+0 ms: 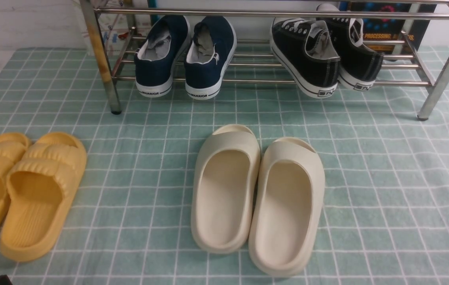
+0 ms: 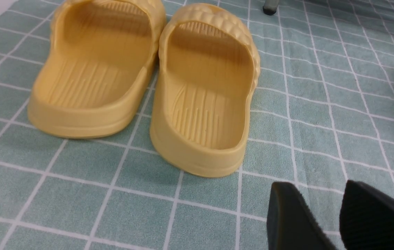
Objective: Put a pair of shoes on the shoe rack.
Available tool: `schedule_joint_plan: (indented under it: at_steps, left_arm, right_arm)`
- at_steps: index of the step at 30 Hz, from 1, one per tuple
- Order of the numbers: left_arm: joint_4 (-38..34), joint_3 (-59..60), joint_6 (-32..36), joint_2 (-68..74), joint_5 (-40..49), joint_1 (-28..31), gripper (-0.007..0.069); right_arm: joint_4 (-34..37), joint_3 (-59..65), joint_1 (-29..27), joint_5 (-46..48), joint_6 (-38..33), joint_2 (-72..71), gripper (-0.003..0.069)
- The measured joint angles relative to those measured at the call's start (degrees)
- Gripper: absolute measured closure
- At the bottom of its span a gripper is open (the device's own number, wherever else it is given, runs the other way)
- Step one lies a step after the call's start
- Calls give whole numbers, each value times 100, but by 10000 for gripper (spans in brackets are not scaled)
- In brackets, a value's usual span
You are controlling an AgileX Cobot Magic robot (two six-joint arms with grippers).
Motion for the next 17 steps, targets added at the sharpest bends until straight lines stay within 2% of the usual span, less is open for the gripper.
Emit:
schedule_joint_plan:
  at_steps: [17]
  left_arm:
    - [0,0,0,0,0,0,386]
  right_arm:
    - [-8,0,0,0,0,0,612]
